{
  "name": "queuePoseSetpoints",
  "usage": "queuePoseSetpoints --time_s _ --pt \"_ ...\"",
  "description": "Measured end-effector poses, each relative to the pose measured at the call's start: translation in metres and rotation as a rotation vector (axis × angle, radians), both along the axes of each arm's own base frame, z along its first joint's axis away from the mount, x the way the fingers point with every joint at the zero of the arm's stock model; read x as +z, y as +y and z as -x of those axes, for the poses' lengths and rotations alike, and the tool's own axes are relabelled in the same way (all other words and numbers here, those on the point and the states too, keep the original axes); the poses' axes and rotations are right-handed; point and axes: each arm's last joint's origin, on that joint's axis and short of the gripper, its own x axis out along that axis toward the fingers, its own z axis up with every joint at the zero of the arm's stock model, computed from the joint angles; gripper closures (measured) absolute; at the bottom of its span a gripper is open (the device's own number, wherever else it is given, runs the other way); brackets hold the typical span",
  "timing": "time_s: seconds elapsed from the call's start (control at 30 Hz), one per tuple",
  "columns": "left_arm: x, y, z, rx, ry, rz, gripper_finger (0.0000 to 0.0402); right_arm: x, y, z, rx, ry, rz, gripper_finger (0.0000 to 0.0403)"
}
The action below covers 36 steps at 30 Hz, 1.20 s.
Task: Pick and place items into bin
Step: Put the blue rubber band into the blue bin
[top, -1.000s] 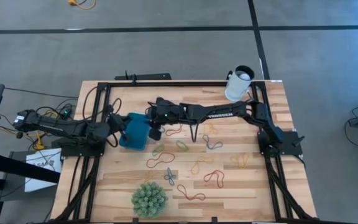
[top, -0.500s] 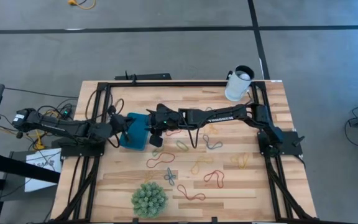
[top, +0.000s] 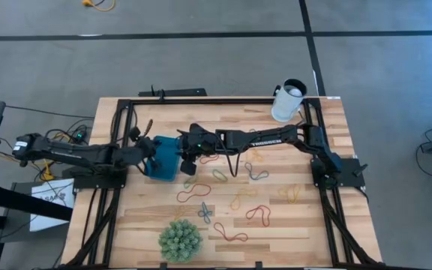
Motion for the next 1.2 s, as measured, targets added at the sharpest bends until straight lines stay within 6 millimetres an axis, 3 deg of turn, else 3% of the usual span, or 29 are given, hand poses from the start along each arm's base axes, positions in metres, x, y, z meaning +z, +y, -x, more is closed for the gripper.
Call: queuePoseSetpoints --time_s 0.47,0.83,1.07,1.2 --pt "-0.019 0.019 -0.017 0.097 0.153 -0.032 0.0396 0.000 -0.003 0.000 -0.004 -0.001 0.000 0.0301" --pt "-0.029 0.026 -0.028 0.006 0.156 0.094 0.0319 0.000 -0.003 0.000 0.006 0.002 0.016 0.0301" --pt "-0.022 0.028 -0.027 0.063 0.110 0.043 0.0282 -0.005 -0.002 0.006 0.007 0.096 0.011 0.0301" --pt "-0.001 0.028 -0.026 0.033 0.089 0.031 0.0278 0.008 -0.004 0.024 0.003 0.209 0.004 0.0301"
